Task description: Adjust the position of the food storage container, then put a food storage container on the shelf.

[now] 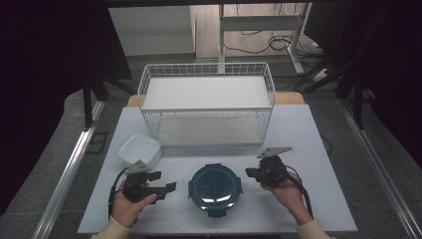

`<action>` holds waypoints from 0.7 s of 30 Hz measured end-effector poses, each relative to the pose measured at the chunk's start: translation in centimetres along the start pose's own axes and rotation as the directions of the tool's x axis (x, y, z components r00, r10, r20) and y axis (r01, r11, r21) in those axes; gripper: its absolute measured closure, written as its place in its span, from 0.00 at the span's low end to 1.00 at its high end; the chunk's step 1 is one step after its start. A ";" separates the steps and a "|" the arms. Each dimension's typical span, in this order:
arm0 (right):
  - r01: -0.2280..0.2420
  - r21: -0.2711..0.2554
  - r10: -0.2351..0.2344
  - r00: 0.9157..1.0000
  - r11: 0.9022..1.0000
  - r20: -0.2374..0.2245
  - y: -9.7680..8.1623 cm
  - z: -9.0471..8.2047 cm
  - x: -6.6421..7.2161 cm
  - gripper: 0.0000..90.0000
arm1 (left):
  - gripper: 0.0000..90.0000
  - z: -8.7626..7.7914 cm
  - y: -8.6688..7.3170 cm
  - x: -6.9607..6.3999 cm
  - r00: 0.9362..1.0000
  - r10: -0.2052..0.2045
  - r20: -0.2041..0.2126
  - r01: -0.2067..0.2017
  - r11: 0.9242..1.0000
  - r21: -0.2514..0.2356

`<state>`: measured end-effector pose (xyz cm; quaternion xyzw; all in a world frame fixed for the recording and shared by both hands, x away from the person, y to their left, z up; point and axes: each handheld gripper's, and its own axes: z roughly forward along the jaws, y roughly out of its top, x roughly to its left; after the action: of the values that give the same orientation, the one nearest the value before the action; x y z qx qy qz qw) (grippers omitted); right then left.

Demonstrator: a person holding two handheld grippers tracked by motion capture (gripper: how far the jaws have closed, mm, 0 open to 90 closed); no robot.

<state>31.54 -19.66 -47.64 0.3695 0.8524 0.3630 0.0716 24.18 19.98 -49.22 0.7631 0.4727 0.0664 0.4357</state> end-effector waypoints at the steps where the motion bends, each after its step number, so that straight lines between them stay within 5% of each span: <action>1: -0.013 -0.014 0.013 1.000 1.000 0.004 -0.2 -0.3 -0.2 1.00 | 0.25 0.0 0.0 0.0 1.000 0.000 0.000 0.000 1.000 0.001; 3: -0.029 -0.038 0.030 1.000 0.999 0.003 -0.5 -0.8 -0.4 0.96 | 0.25 0.1 0.0 -0.1 1.000 -0.001 0.002 0.001 1.000 0.002; 8: -0.080 -0.110 0.078 0.997 0.991 -0.022 -1.3 -1.5 -0.3 0.52 | 0.24 -0.2 0.1 -0.2 1.000 -0.005 0.006 0.005 1.000 -0.008; 11: -0.094 -0.114 0.092 0.995 0.989 -0.028 -1.5 -1.5 -0.1 0.40 | 0.24 -0.2 0.1 -0.1 1.000 -0.011 0.009 0.011 1.000 -0.007; 21: -0.149 -0.123 0.136 0.985 0.981 -0.106 -2.0 -1.5 0.8 0.26 | 0.19 -0.8 0.5 -0.7 0.997 -0.057 0.046 0.058 0.998 -0.028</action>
<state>29.19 -20.92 -47.77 0.4061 0.8005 0.4398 0.0277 23.72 19.82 -48.15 0.7440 0.4835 0.0435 0.4592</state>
